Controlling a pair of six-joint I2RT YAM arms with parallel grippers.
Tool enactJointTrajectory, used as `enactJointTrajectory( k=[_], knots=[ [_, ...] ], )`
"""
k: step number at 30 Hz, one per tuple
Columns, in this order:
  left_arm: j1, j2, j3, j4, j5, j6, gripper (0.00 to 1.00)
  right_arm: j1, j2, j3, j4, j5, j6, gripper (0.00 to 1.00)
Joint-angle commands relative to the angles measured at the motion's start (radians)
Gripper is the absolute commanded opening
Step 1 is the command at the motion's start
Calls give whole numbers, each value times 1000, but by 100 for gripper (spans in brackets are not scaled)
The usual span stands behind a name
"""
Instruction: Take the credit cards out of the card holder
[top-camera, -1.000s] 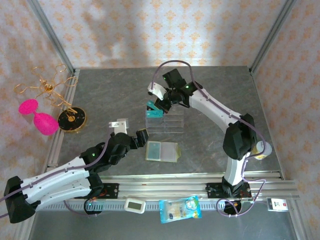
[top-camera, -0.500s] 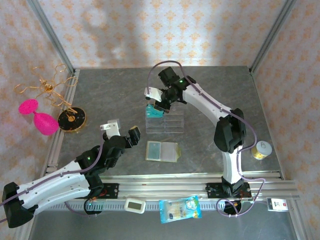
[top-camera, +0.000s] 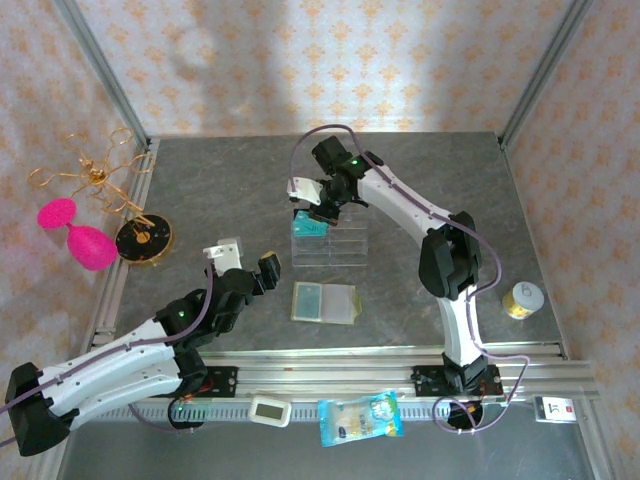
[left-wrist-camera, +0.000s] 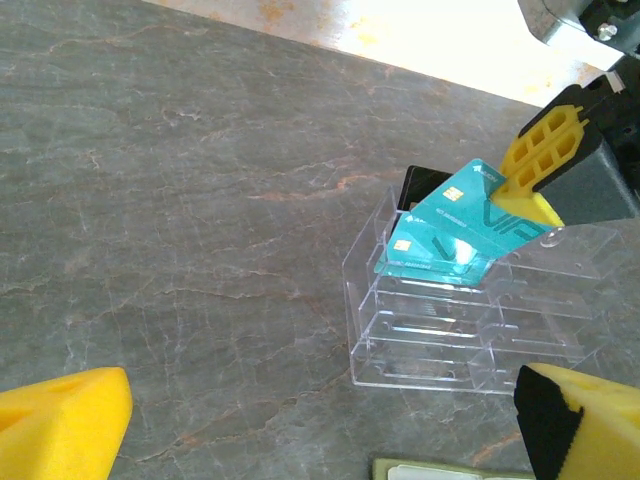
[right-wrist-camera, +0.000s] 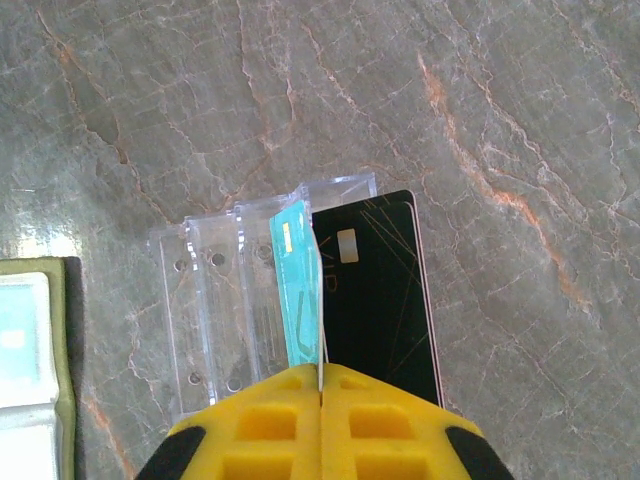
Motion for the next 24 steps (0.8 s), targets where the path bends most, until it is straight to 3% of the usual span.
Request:
enactJointTrajectory(
  k=[1,8,12,16,20,24],
  knots=[
    [10,7,-13,24,11,19,99,5,24,28,-33,38,-22,0],
    [17,18,-17,43,27,23,99,20,46,21,-37,53,-22,1],
    [19,24,-19,51,34,25,99,29,44,16,3,66,6,24],
    [21,24,-25,74,57,30,99,26,-1,9,76,38,80,31],
    [21,26,-48,113,82,9,99,28,-125,-95,232,-48,226,33],
    [22,24,-69,141,76,-16,99,33,-293,-353,586,-109,572,35]
  ],
)
